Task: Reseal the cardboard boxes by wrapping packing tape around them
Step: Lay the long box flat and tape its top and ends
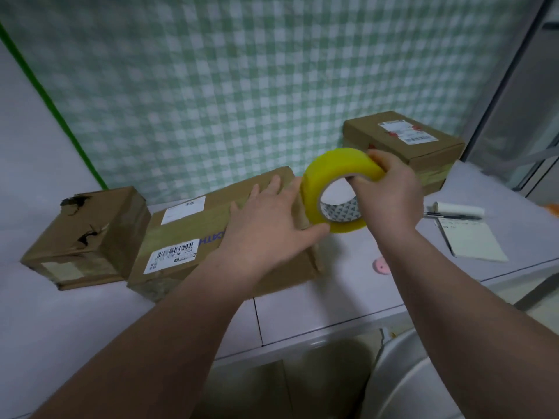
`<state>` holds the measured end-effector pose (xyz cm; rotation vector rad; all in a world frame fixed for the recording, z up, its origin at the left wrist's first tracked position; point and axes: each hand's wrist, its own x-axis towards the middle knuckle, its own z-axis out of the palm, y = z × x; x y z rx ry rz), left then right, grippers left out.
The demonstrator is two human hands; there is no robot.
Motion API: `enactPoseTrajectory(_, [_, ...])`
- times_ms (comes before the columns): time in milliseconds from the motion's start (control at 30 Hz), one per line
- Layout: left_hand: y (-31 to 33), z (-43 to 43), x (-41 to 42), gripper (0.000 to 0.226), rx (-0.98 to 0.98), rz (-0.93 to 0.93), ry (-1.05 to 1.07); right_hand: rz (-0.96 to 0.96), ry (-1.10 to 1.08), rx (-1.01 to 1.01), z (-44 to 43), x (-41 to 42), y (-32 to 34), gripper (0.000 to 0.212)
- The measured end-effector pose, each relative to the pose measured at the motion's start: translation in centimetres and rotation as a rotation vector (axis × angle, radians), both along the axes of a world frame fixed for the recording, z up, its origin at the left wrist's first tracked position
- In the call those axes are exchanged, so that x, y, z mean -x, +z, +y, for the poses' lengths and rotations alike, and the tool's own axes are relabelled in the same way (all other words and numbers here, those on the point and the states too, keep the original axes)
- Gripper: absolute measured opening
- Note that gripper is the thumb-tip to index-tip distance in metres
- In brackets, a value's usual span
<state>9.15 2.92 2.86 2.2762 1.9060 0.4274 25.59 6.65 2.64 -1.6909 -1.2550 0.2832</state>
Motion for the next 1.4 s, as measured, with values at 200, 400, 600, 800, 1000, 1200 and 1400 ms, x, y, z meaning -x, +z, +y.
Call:
enactPoseTrajectory(200, [5.2, -0.4, 3.3, 0.065, -0.235, -0.295, 0.043, -0.092, 0.122, -0.147, 1.4, 3.4, 8.6, 0.048])
enactPoseTrajectory(400, [6.6, 0.8, 7.8, 0.049, -0.292, -0.520, 0.099, -0.128, 0.334, -0.116, 1.7, 7.8, 14.1, 0.056])
enactPoseTrajectory(600, [7.4, 1.0, 12.1, 0.016, -0.482, -0.710, 0.219, 0.106, 0.608, -0.019, 2.6, 10.9, 15.5, 0.058])
enactPoseTrajectory(800, [8.8, -0.1, 13.5, 0.021, -0.631, -0.340, 0.411, 0.246, 0.734, -0.021, 2.5, 13.4, 15.0, 0.071])
enactPoseTrajectory(1000, [10.2, -2.3, 11.9, 0.104, -0.044, -0.016, 0.337, 0.291, 0.746, -0.037, 2.4, 15.4, 14.9, 0.069])
enactPoseTrajectory(1200, [10.0, -1.6, 12.6, 0.093, -0.043, 0.004, 0.300, 0.326, 0.782, -0.012, 2.0, 15.3, 15.0, 0.039])
enactPoseTrajectory(1400, [7.5, -0.6, 13.8, 0.121, -0.141, 0.056, 0.255, 0.287, 0.711, -0.020, 0.2, 14.4, 14.9, 0.027])
